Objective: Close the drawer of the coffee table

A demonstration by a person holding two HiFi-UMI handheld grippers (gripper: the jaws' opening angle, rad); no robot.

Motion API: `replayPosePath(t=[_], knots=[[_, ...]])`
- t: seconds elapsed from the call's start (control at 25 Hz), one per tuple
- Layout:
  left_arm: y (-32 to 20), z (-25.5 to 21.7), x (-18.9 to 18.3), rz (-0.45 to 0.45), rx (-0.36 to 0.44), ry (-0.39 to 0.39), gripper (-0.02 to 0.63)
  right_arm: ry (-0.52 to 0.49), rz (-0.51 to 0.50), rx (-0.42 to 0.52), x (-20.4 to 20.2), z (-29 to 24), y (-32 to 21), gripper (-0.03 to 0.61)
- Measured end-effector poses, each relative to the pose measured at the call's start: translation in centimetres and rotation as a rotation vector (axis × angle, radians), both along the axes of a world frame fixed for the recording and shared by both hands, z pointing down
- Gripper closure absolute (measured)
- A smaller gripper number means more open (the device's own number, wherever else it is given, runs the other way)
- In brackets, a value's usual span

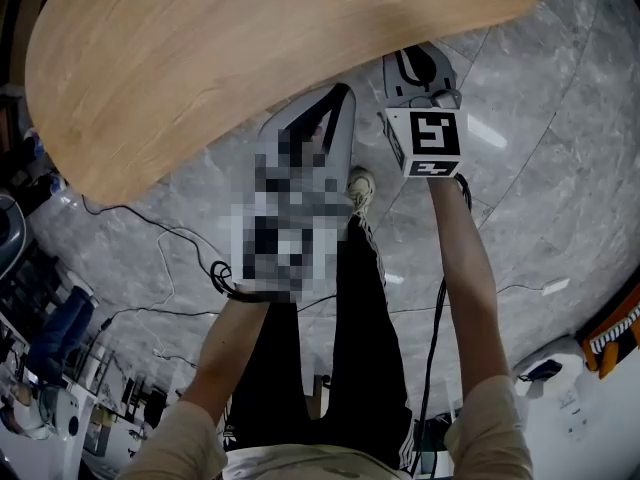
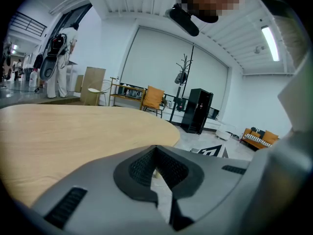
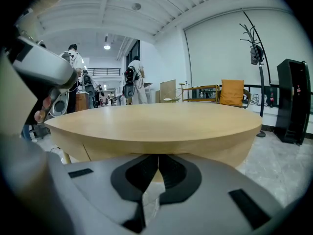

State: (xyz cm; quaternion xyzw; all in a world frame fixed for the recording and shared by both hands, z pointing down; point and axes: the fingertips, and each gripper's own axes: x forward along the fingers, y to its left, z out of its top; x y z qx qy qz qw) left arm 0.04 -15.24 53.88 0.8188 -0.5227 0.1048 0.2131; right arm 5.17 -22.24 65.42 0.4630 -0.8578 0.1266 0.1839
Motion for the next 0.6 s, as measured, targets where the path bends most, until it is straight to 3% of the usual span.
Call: replayPosePath(t=[0.4,0.6], knots=[[-0.1,-2.4,-0.2,0.014,0.011,0.007,0.606,0.117,0.013,-0.165,0.1,0.5,1.4,0.572],[0.0,-4.8,-0.8,0.032,0.021,0.009,0.606,0.183,0.101,-0.249,1.7,-1.1,3.3,0.572]])
